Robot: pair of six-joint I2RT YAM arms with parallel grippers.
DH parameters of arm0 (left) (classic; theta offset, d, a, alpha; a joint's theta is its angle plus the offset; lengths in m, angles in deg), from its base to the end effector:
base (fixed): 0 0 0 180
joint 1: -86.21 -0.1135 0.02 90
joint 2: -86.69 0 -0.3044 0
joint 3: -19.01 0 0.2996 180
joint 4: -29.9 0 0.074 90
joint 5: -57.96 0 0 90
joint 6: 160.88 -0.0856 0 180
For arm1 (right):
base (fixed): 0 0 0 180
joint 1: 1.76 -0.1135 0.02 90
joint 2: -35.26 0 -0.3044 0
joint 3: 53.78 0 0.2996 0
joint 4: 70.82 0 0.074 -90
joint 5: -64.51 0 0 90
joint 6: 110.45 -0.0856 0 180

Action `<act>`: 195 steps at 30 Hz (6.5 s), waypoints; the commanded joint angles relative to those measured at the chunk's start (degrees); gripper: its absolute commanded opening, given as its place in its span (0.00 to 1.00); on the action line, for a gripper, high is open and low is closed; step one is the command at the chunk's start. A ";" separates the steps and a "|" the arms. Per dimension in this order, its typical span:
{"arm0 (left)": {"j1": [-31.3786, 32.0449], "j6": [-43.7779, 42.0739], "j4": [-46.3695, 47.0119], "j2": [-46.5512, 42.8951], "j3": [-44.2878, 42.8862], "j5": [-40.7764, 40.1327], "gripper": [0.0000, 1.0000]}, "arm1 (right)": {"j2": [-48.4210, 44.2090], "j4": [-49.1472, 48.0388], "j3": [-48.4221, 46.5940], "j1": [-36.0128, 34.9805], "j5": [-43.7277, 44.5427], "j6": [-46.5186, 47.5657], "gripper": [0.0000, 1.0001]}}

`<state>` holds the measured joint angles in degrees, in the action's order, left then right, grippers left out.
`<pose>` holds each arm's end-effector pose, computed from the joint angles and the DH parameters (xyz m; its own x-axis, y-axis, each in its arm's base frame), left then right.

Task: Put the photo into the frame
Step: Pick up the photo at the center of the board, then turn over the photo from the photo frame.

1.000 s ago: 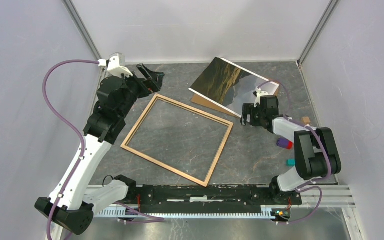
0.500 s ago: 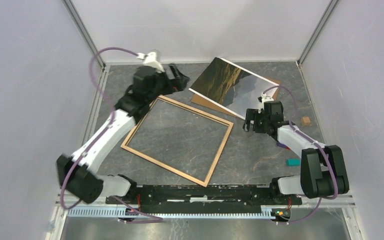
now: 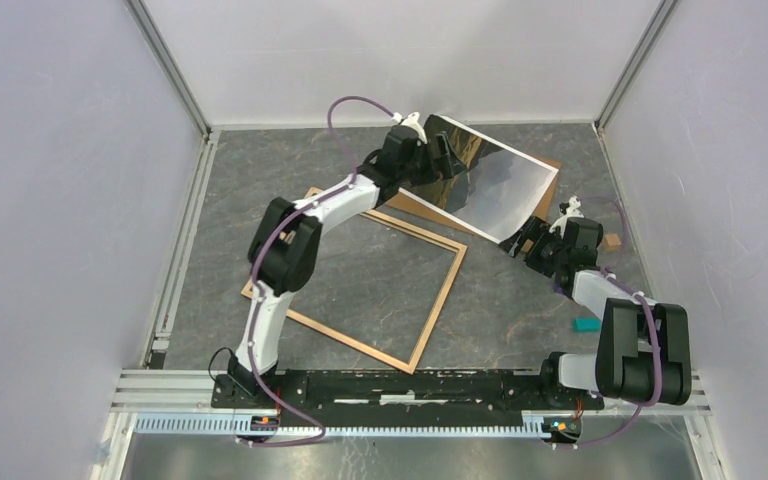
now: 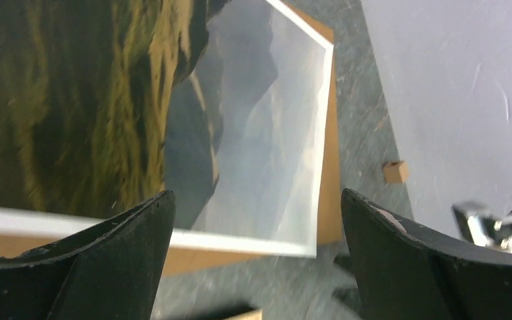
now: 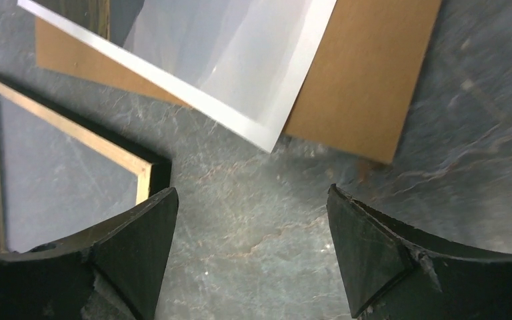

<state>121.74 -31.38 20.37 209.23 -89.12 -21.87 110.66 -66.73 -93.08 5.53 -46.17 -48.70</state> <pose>0.4946 -0.3718 0.2313 -0.7022 -0.2679 -0.6597 0.3327 0.6957 -0.6366 0.3044 -0.0085 0.1321 -0.6343 0.5276 -0.5651 0.1718 0.8089 0.5623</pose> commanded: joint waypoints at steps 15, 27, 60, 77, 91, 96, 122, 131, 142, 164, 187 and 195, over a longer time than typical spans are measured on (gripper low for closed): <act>0.57 21.38 -2.46 22.70 -19.41 -4.69 0.97 | 6.80 -23.96 8.41 3.73 -7.68 -18.72 0.75; 0.60 22.54 -4.99 21.47 -15.27 -4.28 0.97 | 11.20 -35.15 10.86 3.70 -6.08 -28.88 0.72; 0.48 22.19 -5.87 21.28 -15.49 -3.09 1.00 | 14.87 -38.04 11.10 3.07 -4.57 -32.20 0.65; 0.24 21.57 -6.32 21.11 -15.22 -2.79 1.00 | 19.49 -47.13 5.56 2.22 -4.48 -37.34 0.55; -0.02 21.49 -6.24 21.32 -14.96 -2.45 1.00 | 26.62 -44.51 -0.62 1.27 -1.99 -39.37 0.56; -0.02 21.40 -5.89 21.41 -15.04 -2.18 1.00 | 31.32 -47.54 -5.51 1.24 -1.41 -38.27 0.55; -0.38 -3.79 -27.25 -17.18 -15.09 -3.19 1.00 | 17.98 -7.47 -26.07 4.48 -3.43 2.55 0.00; -0.40 -20.10 -35.23 -46.38 -0.84 -23.76 1.00 | -1.15 10.42 -32.06 -0.78 14.46 28.46 0.00; -1.75 -22.64 -17.92 -74.82 25.57 -43.86 1.00 | -0.51 13.68 -44.04 -32.90 35.04 63.95 0.00; -7.06 -24.66 -6.24 -90.21 35.91 -50.51 1.00 | 0.24 -32.51 4.14 -74.08 25.13 109.48 0.07; -7.45 -23.08 -6.54 -85.70 36.19 -45.36 1.00 | -20.36 -9.39 11.28 -74.75 42.83 47.46 0.98; -7.40 -22.70 -7.11 -84.32 35.84 -43.93 1.00 | -20.24 12.96 2.23 -74.46 44.18 9.86 0.98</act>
<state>114.53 -54.87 12.46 124.36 -52.47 -66.94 91.08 -67.02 -86.87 -68.89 -2.48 -13.99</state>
